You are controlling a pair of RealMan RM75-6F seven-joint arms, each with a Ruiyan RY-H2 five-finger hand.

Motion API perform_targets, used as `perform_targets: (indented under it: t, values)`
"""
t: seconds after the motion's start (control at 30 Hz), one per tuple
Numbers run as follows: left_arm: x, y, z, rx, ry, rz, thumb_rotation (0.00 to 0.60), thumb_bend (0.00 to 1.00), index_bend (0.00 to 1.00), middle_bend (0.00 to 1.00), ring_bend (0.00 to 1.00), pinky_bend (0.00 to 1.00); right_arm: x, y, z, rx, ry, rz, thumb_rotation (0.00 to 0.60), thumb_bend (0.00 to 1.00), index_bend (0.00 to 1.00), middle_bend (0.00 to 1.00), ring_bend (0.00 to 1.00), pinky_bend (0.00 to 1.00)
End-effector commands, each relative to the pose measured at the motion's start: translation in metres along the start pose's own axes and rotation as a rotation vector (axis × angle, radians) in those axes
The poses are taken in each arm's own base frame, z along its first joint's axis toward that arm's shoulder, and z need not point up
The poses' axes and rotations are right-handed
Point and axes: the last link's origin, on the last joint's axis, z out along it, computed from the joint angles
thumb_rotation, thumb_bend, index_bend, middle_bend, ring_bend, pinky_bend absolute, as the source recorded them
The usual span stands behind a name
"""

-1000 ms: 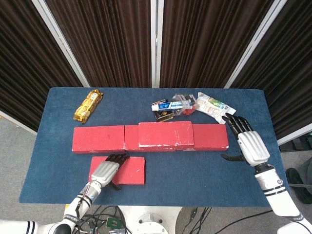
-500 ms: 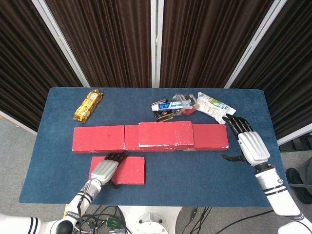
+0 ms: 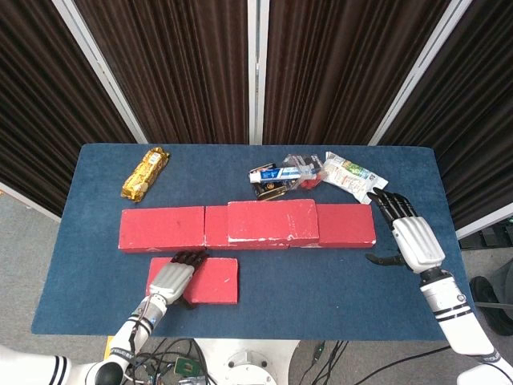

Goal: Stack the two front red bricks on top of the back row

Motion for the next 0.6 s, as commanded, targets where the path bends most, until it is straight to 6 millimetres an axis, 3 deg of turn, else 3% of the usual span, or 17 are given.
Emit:
perform_targets:
  t: [0.03, 0.4, 0.6]
  values:
    - [-0.0002, -0.0010, 0.0009, 0.007, -0.003, -0.003, 0.600, 0.05, 0.00, 0.00, 0.00, 0.00, -0.0002, 0.0006, -0.0001, -0.002, -0.001, 0.001, 0.600, 0.00, 0.00, 0.00, 0.00, 0.00]
    - [0.0012, -0.0039, -0.0003, 0.016, -0.007, -0.007, 0.600, 0.09, 0.00, 0.08, 0.00, 0.00, -0.0028, 0.0031, 0.0013, -0.011, -0.011, 0.005, 0.600, 0.00, 0.00, 0.00, 0.00, 0.00]
    - [-0.0001, -0.0040, 0.0012, 0.020, -0.018, -0.009, 0.600, 0.16, 0.00, 0.12, 0.05, 0.05, -0.0026, 0.0036, 0.0015, -0.014, -0.009, 0.004, 0.600, 0.00, 0.00, 0.00, 0.00, 0.00]
